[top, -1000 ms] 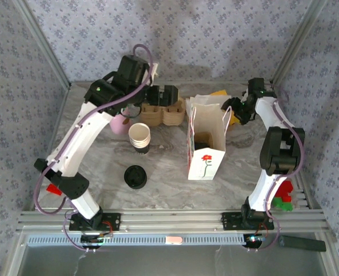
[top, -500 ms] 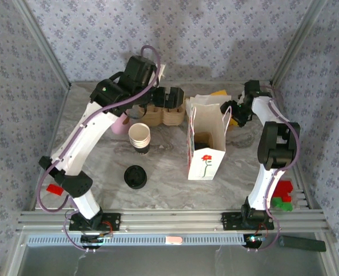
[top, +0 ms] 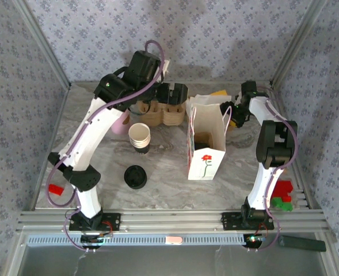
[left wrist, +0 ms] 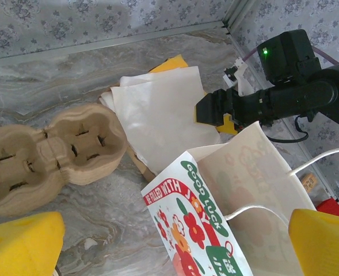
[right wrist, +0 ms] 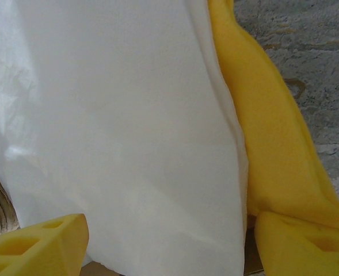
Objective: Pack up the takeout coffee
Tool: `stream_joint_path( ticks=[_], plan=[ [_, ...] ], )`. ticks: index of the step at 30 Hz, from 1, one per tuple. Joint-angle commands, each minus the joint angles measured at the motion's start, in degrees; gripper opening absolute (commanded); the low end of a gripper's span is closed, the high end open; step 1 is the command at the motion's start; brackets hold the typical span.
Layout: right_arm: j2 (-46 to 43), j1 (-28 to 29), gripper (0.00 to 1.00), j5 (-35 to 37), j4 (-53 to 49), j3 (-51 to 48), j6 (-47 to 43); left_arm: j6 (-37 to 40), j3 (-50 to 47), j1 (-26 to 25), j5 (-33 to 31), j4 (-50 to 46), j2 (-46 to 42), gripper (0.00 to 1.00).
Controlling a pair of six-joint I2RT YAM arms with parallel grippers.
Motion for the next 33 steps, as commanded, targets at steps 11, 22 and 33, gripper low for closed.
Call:
stream_joint_path(
  ticks=[11, 22, 33],
  plan=[
    [3.5, 0.2, 0.77, -0.4, 0.3, 1.0, -2.9, 1.4, 8.1, -1.7, -2.2, -4.8, 3.0, 1.00],
    [-0.7, 0.8, 0.67, 1.1, 1.2, -2.2, -3.2, 1.7, 8.8, -2.3, -2.8, -6.0, 2.8, 0.99],
    [-4.8, 1.8, 0.71, 2.5, 2.2, -6.4, -3.1, 1.9, 8.5, -2.9, -2.9, -5.5, 2.6, 1.00]
  ],
)
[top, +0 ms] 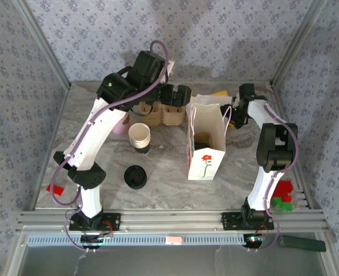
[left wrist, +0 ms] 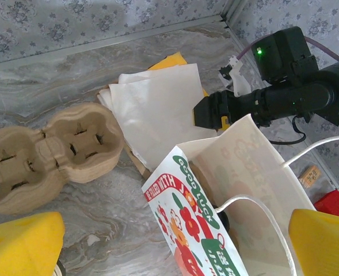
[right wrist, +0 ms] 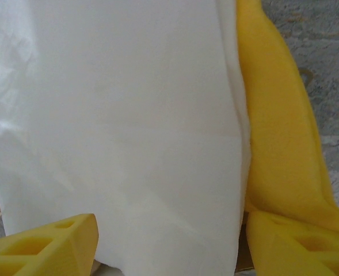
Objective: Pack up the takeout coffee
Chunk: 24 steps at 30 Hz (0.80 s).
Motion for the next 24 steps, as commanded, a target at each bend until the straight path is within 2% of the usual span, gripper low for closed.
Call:
stream_joint_path(
  ticks=[1, 16, 24],
  plan=[
    [-1.1, 0.4, 0.71, 0.5, -0.6, -1.6, -0.4, 1.1, 1.6, -0.6, -0.8, -0.8, -0.3, 1.00],
    [-7.5, 0.6, 0.68, 1.7, -0.3, -4.9, 0.5, 1.0, 2.1, -0.7, -1.0, 0.2, 0.7, 1.00],
    [-7.6, -2.2, 0.69, 3.4, -0.8, -0.8, -1.3, 2.8, 4.7, -0.7, -0.5, 0.0, 2.2, 1.00]
  ],
)
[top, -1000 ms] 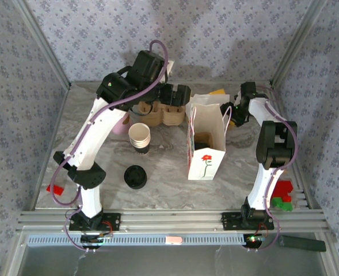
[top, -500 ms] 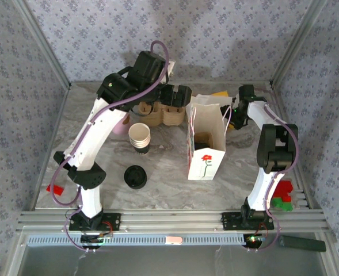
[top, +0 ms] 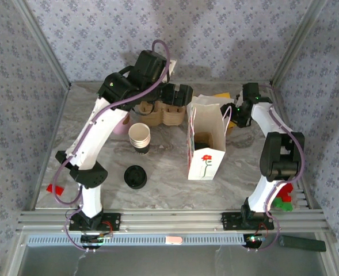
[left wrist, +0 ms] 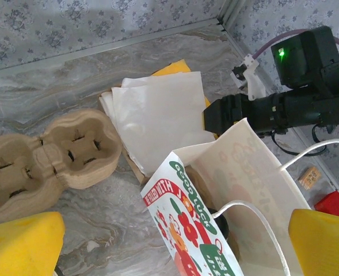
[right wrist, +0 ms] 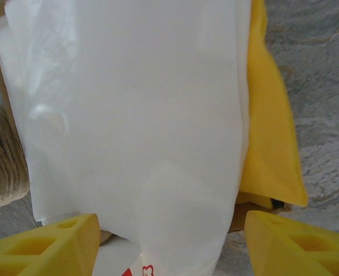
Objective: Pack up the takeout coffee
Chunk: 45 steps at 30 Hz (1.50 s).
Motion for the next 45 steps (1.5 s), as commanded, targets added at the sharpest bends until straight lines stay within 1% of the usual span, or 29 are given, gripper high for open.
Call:
stream_joint_path(
  ticks=[1, 7, 13, 16, 21, 31, 36, 45],
  plan=[
    [1.0, -2.3, 0.70, 1.8, -0.6, 3.3, -1.3, 1.9, 2.9, -0.4, -0.2, -0.2, 1.1, 1.00],
    [7.6, -4.3, 0.70, 0.1, 0.6, 10.1, -1.7, 3.2, 3.4, -0.3, -1.1, -0.7, 1.0, 1.00],
    [12.3, -4.5, 0.71, -0.4, 1.9, 13.5, -0.8, 3.8, 3.4, -0.3, -1.9, -1.1, 1.2, 1.00],
    [14.5, -4.6, 0.71, -0.4, 4.9, 15.3, -0.4, 3.4, 3.3, -0.4, -1.9, -1.5, 1.3, 1.00],
    [18.2, -4.5, 0.71, -2.1, 6.1, 19.0, -0.3, 2.7, 3.2, -0.4, -1.9, -2.8, 1.1, 1.00],
    [19.6, -4.4, 0.71, -4.4, 7.6, 20.5, -1.4, 2.1, 3.2, -0.4, -1.7, -2.6, 1.3, 1.00],
    [19.8, -4.4, 0.71, -7.0, 9.3, 19.9, -1.8, 1.5, 3.8, -0.3, -1.5, -2.5, 1.8, 1.00],
    [18.9, -4.4, 0.70, -7.9, 10.8, 19.1, -3.5, 1.0, 6.1, -0.5, -1.3, -3.1, 3.3, 1.00]
  ],
)
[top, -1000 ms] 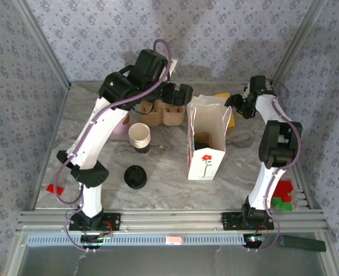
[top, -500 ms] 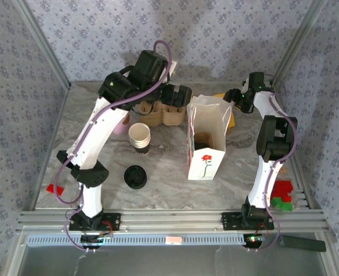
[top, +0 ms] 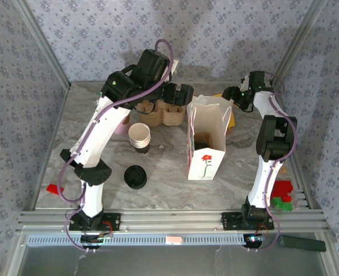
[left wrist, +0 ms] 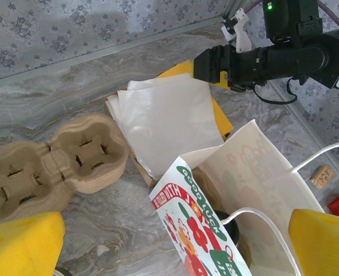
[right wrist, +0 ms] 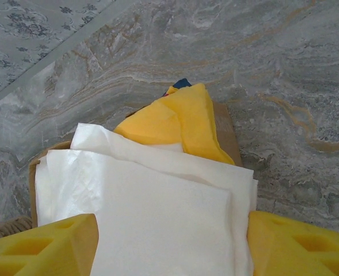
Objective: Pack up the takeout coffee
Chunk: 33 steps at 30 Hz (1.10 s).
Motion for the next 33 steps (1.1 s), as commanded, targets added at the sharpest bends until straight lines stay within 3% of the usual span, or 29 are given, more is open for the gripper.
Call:
stream_joint_path(
  ticks=[1, 17, 33],
  plan=[
    [0.0, 0.1, 0.70, -1.7, 1.0, -0.2, -2.1, -1.0, 2.0, -0.5, -0.2, -0.9, 0.6, 1.00],
    [0.2, -0.1, 0.63, -1.3, 2.3, -1.7, -2.5, -1.0, 2.0, -0.4, 0.1, -1.1, 0.9, 1.00],
    [-0.9, 1.0, 0.33, 4.0, 1.8, -4.5, -4.5, -1.3, 2.4, -0.7, 0.3, -0.9, 1.4, 1.00]
  ],
)
